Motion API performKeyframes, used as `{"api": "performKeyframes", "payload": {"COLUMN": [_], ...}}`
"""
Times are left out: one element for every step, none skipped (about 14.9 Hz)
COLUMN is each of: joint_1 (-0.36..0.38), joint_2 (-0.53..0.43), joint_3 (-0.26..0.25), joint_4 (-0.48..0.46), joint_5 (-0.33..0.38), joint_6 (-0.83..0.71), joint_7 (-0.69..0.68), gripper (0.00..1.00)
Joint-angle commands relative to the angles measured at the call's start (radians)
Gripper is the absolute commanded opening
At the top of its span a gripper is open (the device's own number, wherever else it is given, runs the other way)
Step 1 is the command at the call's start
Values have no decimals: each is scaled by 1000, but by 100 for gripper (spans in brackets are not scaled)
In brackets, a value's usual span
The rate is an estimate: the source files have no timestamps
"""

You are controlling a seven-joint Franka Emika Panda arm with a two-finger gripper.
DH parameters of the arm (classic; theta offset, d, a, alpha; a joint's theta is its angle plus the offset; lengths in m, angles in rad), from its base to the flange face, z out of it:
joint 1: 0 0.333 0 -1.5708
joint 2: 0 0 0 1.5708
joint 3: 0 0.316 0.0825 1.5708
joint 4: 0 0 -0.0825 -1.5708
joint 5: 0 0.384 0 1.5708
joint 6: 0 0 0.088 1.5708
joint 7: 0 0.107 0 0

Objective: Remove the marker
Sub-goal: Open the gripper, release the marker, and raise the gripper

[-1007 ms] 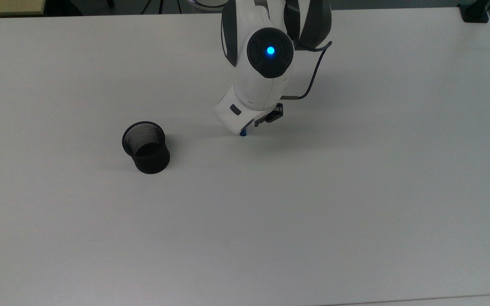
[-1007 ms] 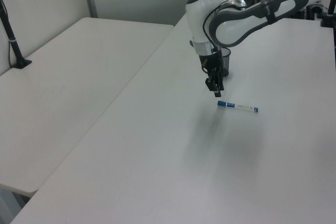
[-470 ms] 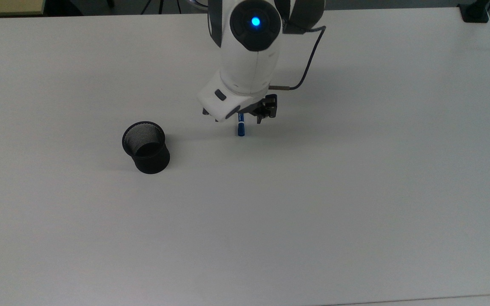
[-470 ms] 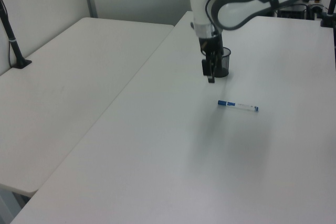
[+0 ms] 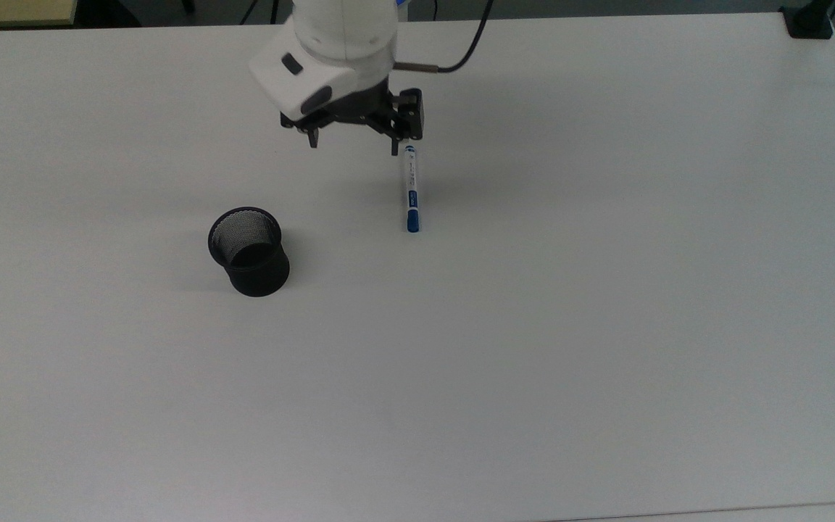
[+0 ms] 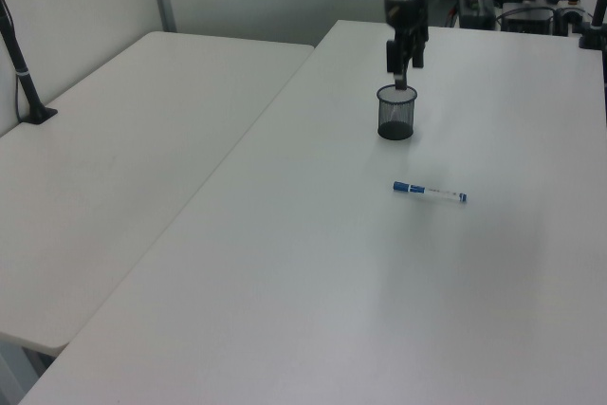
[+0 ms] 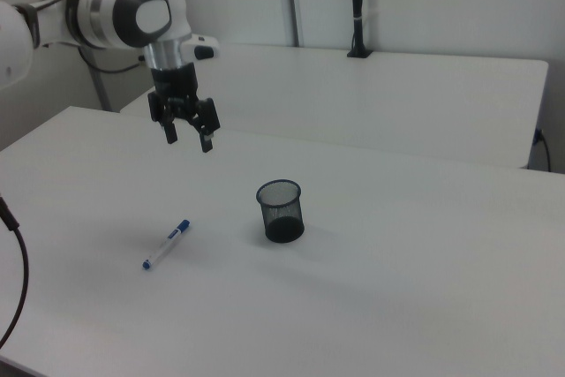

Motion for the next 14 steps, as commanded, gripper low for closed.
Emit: {"api": "performKeyframes", "payload": {"joint_1": [-44,-50,-65,-74,-83,-87,-88,-96,-102,-102,-103,-104,-102,-103], "joint_2": [-105,-126,-149,-157,-160,-159,-159,-159,-160,-160,-160,-160,-160,-160], "joint_3": [0,0,0,0,0,0,-2,-2,-2,-2,-2,-2,-2,-2], "joint_4": [-33,-36,-41,-42,-38,-36,-35,-33,-32,-32,-32,-32,-32,-32], "joint_5": [9,9,9,11,20,22,23,23,23,26,28,28,28,28], "joint_6": [-53,-66,-79,-88,-93,-91,-93,-93,-94,-94,-94,-94,-94,-94], "joint_7": [-23,-24,-21,-21,-23,-23,-23,-23,-23,-23,-24,-24,-23,-23], "gripper": [100,100,100,100,100,100,100,100,100,100,100,100,100,100]}}
